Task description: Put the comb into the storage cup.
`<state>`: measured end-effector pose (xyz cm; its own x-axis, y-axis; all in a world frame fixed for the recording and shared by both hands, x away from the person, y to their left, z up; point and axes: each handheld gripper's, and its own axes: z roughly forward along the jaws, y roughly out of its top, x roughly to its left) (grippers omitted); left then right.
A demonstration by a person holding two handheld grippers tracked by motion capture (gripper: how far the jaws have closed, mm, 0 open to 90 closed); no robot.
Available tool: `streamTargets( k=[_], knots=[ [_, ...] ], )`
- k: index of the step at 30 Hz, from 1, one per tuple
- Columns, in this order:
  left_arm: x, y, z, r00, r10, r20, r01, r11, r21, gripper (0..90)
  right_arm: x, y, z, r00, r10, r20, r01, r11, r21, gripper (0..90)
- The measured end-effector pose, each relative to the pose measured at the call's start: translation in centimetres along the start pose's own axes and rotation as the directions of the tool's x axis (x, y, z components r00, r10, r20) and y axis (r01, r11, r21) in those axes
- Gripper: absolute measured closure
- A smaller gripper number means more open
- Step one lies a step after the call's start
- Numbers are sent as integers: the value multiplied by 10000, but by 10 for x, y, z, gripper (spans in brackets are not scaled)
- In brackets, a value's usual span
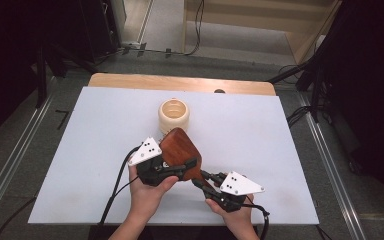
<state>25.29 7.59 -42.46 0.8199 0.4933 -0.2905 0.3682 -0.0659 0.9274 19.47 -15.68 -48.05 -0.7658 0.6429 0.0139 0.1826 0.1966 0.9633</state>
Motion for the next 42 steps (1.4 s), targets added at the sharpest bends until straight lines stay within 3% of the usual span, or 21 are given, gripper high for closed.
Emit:
streamTargets(
  k=[2, 8, 12, 17, 21, 26, 31, 36, 42],
  knots=[
    [2, 0, -1, 9988, -117, 466, 119, 9999, -54, 439, 0, -1, 1, 9999, -142, -22, 142, 9998, 106, 698],
    [6, 1, -2, 9948, -429, 927, 431, 9991, -1, 503, 0, -2, 4, 9996, -267, 73, 267, 9996, 69, 685],
    [6, 2, -5, 9971, -116, 746, 117, 9999, -9, 532, -3, -2, 4, 9998, 42, -208, -47, 9997, -244, 556],
    [6, 3, -7, 9977, 145, 665, -147, 9999, 18, 539, -11, -3, 5, 9979, 401, -506, -404, 9992, -46, 397],
    [6, 5, -9, 9983, 314, 492, -319, 9994, 103, 540, -20, -4, 3, 9922, 1136, -523, -1121, 9932, 299, 260],
    [10, 6, -11, 9985, 396, 369, -400, 9992, 88, 540, -29, -5, -9, 9873, 1509, -491, -1509, 9885, 33, 102],
    [14, 7, -13, 9985, 463, 293, -466, 9988, 113, 544, -42, -10, -20, 9803, 1773, -874, -1803, 9832, -277, 0],
    [16, 8, -16, 9988, 467, 120, -468, 9989, 88, 544, -56, -18, -31, 9783, 2053, -293, -2061, 9781, -294, 0],
    [22, 11, -20, 9989, 464, -44, -464, 9989, 102, 545, -69, -27, -47, 9783, 2030, 422, -2019, 9790, -278, 0]
  ],
)
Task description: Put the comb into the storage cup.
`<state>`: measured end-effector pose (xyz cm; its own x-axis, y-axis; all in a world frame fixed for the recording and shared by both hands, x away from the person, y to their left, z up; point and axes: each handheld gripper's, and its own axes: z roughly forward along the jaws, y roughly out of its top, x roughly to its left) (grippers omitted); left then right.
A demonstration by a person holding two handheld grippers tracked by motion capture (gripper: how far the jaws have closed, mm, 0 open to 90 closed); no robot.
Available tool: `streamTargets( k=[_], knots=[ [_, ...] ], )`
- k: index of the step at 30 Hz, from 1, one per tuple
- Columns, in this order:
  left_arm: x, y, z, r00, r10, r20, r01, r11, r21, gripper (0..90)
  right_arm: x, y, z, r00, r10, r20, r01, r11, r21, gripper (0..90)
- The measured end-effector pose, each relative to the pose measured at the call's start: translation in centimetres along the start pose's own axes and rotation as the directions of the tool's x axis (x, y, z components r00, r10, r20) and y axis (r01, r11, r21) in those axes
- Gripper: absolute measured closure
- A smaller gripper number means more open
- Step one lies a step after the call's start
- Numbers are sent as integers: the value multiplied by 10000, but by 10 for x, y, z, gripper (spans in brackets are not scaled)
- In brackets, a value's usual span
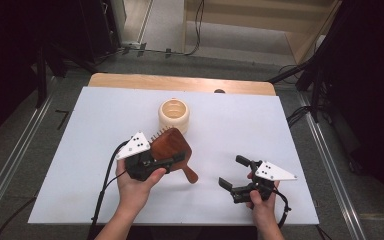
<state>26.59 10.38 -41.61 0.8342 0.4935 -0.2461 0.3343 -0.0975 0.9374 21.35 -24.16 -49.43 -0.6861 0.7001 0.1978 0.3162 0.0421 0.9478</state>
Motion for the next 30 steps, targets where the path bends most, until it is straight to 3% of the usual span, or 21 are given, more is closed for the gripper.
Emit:
streamTargets(
  k=[8, 30],
  knots=[
    [8, 3, -5, 9999, -23, -113, 23, 10000, -18, 546, -16, -5, -15, 9953, -541, 804, 537, 9985, 72, 0],
    [24, 15, -13, 9995, -103, -302, 95, 9996, -272, 552, -41, -17, -56, 9793, -542, 1950, 560, 9984, -37, 0]
  ],
)
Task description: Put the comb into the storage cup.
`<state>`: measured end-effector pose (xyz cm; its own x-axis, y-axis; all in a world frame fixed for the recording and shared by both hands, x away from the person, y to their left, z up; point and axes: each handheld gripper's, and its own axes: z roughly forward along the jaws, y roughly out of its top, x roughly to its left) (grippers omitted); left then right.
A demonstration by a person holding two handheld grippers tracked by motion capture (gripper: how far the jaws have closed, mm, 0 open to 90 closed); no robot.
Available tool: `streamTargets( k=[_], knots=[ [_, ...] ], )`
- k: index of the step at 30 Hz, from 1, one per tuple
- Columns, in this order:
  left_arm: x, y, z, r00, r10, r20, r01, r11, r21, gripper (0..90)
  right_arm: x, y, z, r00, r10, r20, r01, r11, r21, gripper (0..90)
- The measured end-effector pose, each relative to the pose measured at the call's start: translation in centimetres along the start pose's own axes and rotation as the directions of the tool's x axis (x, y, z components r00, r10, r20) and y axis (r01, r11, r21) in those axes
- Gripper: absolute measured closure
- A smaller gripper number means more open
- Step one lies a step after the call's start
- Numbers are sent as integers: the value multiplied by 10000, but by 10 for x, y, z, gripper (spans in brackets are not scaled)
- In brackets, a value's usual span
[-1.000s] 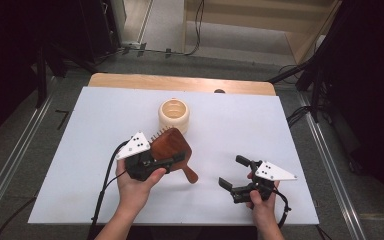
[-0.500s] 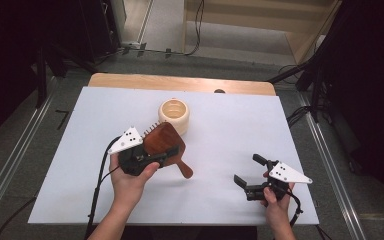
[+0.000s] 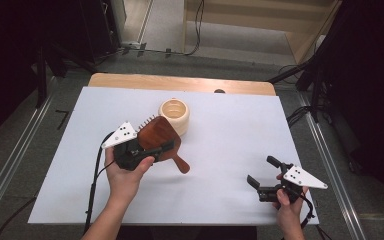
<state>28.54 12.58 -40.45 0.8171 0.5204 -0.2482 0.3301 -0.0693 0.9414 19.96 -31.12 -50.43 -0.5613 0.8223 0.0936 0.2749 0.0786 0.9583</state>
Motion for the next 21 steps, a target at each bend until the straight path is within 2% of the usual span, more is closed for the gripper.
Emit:
streamTargets(
  k=[12, 21],
  knots=[
    [6, 15, -1, 9999, 117, -85, -117, 9999, -82, 552, -12, -8, -16, 9994, 34, 334, -39, 9999, 150, 0],
    [15, 28, 0, 9997, 172, -162, -175, 9997, -189, 552, -14, -10, -17, 9992, 6, 403, -13, 9999, 165, 0]
  ],
)
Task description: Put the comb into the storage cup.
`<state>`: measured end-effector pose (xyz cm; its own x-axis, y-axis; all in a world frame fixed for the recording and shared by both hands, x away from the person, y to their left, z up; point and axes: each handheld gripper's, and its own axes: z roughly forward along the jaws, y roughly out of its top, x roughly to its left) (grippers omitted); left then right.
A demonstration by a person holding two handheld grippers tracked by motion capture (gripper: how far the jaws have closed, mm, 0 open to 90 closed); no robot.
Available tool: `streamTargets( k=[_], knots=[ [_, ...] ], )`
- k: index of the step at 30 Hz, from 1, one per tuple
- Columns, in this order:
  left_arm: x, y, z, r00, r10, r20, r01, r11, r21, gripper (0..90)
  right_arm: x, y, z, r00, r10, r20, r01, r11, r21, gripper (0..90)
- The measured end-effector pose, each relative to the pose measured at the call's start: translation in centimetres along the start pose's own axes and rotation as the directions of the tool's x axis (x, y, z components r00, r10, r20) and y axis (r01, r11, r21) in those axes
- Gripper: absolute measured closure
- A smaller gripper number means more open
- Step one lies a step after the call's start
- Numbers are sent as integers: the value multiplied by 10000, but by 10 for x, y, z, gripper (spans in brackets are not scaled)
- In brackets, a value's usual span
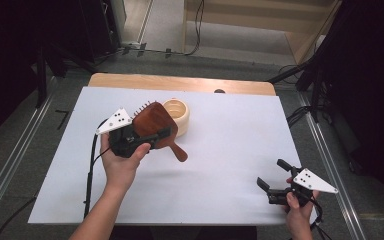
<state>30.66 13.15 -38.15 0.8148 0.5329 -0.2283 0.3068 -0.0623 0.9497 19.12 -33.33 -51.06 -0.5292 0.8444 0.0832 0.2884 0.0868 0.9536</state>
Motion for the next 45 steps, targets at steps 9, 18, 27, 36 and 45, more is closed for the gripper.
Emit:
streamTargets(
  k=[9, 18, 27, 36, 45],
  knots=[
    [10, 12, 1, 9998, 46, -201, -48, 9999, -118, 552, 0, -1, 2, 10000, -20, -49, 20, 10000, 33, 0],
    [20, 27, 0, 9991, 72, -417, -85, 9995, -299, 551, -1, -2, 2, 9999, 99, -46, -99, 10000, 5, 0],
    [28, 36, 2, 9977, 36, -673, -61, 9993, -372, 551, 0, -3, 3, 9999, 86, -52, -86, 9999, 60, 0],
    [37, 44, 4, 9966, 3, -824, -49, 9984, -560, 550, -1, -3, 3, 9999, 152, -79, -152, 9999, 38, 0],
    [44, 50, 9, 9953, 15, -968, -75, 9980, -620, 550, -1, -3, 3, 9998, 167, -127, -166, 9999, 32, 0]
  ],
)
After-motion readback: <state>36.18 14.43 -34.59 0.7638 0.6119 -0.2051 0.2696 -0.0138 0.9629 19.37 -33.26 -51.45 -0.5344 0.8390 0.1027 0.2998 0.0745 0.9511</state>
